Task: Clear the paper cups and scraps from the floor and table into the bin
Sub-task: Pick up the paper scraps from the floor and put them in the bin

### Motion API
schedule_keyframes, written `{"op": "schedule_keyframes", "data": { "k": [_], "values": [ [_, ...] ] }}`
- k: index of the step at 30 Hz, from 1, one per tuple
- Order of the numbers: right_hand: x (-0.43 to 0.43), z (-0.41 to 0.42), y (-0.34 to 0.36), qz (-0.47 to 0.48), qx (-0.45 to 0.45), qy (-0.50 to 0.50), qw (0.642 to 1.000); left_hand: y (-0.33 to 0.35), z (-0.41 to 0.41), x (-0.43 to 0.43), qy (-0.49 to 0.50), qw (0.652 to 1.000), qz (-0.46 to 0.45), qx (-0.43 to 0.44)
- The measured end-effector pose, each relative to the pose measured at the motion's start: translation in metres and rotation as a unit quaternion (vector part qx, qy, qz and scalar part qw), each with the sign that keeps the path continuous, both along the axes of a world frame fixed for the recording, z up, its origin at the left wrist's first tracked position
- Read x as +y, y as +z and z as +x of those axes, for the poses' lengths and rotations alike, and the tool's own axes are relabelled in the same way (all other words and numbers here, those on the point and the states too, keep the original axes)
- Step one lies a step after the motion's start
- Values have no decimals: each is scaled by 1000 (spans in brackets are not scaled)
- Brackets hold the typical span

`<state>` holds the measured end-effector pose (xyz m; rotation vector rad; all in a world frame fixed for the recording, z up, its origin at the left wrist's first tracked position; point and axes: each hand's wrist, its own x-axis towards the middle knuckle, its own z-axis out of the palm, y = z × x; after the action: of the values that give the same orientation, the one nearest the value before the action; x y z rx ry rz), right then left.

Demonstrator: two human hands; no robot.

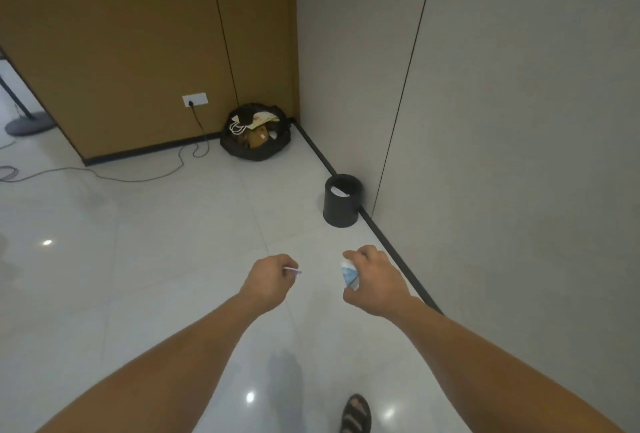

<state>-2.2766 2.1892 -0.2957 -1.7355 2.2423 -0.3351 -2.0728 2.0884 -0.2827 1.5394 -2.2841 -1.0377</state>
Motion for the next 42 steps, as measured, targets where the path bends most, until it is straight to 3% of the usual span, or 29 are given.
{"op": "schedule_keyframes", "data": {
  "k": [13, 20, 29, 36, 42],
  "values": [
    [-263, -106, -10, 43, 17, 33, 998, -24, -113, -241, 10, 1000, 15, 20],
    [-396, -140, -27, 62, 5, -32, 998, -34, -168, -416, -46, 999, 15, 17],
    [-510, -200, -41, 74, -12, -91, 993, -45, -257, -558, -121, 992, 38, -7],
    [-597, -290, -101, 105, -46, -125, 986, -96, -365, -644, -162, 983, 66, -49],
    [-662, -371, -196, 152, -106, -154, 971, -188, -452, -714, -166, 976, 114, -90]
  ]
}}
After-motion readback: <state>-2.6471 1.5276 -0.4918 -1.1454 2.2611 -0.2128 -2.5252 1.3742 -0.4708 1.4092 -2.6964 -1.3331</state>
